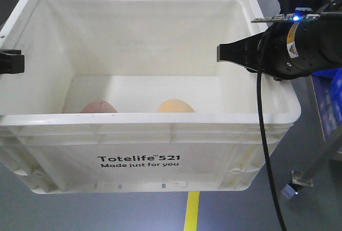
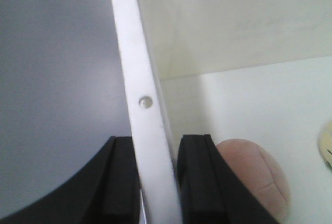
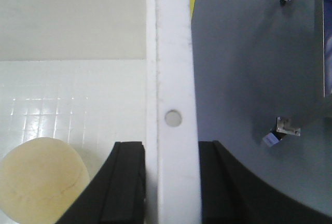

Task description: Place moving items into box and shelve

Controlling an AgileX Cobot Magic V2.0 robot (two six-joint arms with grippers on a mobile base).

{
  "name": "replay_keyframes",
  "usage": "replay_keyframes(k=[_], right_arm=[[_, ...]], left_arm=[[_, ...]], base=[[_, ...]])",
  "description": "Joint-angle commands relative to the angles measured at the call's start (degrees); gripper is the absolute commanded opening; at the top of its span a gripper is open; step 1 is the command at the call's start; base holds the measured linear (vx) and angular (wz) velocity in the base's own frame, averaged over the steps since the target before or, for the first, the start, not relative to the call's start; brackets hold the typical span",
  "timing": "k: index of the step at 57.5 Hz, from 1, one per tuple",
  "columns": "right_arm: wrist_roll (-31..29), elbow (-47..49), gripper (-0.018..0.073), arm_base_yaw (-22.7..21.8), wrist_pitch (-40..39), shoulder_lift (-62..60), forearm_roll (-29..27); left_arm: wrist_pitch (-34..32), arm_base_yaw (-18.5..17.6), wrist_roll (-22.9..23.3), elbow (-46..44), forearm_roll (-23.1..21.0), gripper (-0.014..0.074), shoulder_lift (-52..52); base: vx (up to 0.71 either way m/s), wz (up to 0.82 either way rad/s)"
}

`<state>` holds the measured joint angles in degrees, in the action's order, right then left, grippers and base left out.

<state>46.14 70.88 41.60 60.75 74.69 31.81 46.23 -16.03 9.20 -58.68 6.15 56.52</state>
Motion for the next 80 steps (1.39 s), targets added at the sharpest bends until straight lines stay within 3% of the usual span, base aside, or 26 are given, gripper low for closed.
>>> replay_keyframes(k=[1,80], right_arm=[[-0.7,2.2,0.0075,0.4,-5.9,-1.9,5.9],[-0.7,2.2,0.0075,0.4,-5.9,-1.9,5.9]], left_arm=[[-9.1,-0.9,-0.9,-2.5,-1.4,0.0119,-1.5],[-9.1,-0.9,-0.9,-2.5,-1.4,0.0119,-1.5]], base=[[0.51,-0.09],[0.53,-0.07]])
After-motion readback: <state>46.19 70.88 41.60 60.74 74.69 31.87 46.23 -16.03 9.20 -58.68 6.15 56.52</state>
